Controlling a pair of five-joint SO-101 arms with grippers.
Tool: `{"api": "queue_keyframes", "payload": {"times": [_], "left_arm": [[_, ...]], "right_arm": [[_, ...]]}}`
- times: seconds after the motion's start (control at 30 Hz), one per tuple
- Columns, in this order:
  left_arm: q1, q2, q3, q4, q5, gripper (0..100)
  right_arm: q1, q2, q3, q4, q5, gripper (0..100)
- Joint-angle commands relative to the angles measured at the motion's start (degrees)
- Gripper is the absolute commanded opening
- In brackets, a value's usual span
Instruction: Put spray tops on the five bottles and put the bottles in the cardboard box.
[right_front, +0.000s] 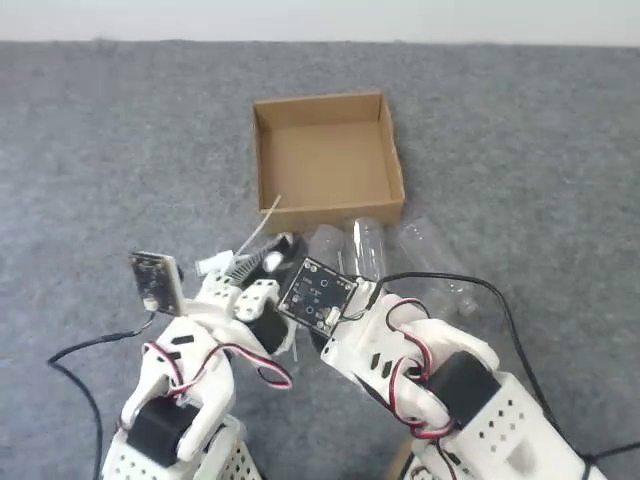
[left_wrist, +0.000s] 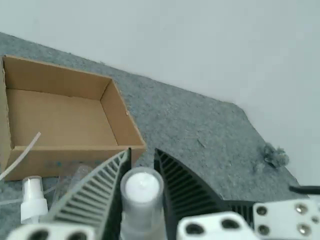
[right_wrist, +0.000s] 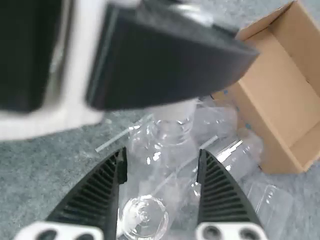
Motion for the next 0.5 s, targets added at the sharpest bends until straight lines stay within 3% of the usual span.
{"api": "queue_keyframes", "payload": {"times": [0.0,0.47], "left_arm": [[0.88,-0.88,-0.92,0.35,-0.79,1],[4.04,-0.97,-0.84,-0.09,-0.79,1]], "right_arm": [[1.36,-2.24,-1.67,-0.22,0.26,6.9],[1.19,-2.15,-1.49,0.22,0.26,6.9]]}}
